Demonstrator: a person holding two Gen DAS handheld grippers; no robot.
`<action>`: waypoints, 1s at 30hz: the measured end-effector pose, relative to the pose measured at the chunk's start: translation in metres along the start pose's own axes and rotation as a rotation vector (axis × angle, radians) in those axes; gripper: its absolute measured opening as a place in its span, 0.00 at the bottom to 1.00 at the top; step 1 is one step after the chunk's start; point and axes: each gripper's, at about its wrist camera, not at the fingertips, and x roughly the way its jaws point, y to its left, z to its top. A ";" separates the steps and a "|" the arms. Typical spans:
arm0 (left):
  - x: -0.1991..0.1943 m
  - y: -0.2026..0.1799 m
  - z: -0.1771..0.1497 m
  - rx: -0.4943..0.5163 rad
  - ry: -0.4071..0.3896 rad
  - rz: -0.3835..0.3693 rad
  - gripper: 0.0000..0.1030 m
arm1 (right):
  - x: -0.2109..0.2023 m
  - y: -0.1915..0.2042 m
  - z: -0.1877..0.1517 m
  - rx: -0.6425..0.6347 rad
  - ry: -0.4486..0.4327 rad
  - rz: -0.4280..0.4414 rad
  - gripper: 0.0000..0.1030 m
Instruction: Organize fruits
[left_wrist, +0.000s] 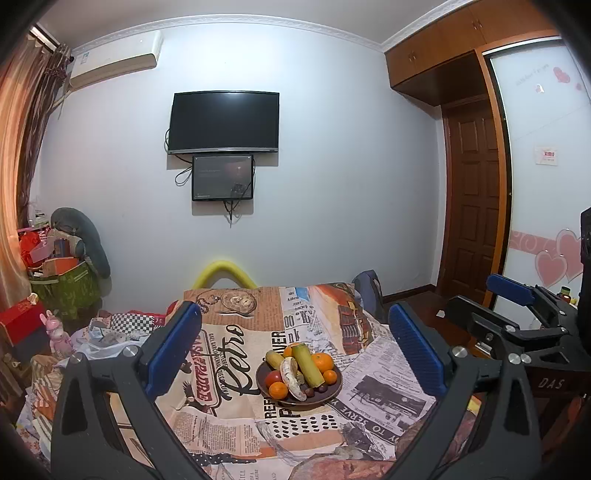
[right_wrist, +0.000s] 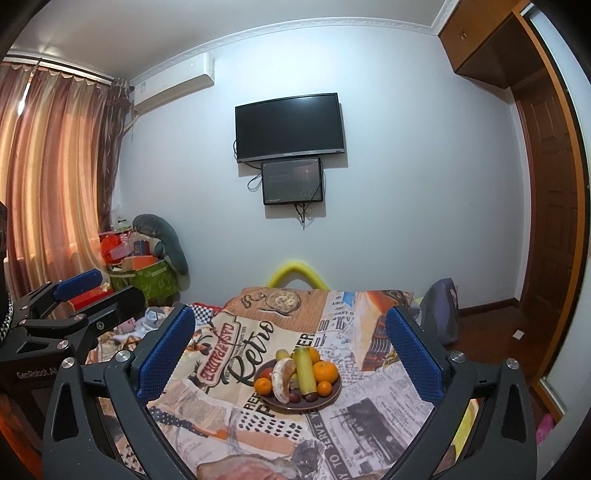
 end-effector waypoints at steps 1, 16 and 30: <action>0.000 0.000 0.000 0.000 0.001 0.001 1.00 | 0.000 0.000 0.000 0.000 0.001 0.001 1.00; 0.003 0.003 0.000 -0.006 0.002 0.000 1.00 | -0.002 0.002 0.001 -0.009 -0.003 -0.009 1.00; 0.003 0.002 0.000 0.002 0.000 0.002 1.00 | -0.003 0.004 0.003 -0.010 0.002 -0.009 1.00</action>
